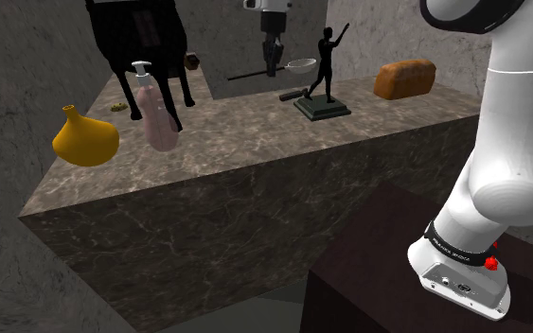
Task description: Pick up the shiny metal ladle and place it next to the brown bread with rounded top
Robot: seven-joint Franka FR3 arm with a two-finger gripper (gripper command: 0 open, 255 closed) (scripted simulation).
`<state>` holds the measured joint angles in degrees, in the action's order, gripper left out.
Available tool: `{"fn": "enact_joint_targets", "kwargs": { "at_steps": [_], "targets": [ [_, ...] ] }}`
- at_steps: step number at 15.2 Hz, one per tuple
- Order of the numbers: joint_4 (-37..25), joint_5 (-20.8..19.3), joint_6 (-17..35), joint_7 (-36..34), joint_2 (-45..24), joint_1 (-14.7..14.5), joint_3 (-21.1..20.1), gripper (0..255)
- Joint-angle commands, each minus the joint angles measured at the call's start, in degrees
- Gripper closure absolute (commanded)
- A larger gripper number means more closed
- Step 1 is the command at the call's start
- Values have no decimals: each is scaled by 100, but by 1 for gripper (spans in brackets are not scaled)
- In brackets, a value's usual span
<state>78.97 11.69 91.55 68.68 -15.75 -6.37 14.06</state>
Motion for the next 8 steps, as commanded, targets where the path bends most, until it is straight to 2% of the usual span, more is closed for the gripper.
{"fn": "enact_joint_targets", "kwargs": {
  "at_steps": [1, 8],
  "targets": [
    [362, -57, 59, 173, 282, 75, 72, 255],
    [1451, -287, 225, 866, 1135, 409, 386, 255]
  ]
}}
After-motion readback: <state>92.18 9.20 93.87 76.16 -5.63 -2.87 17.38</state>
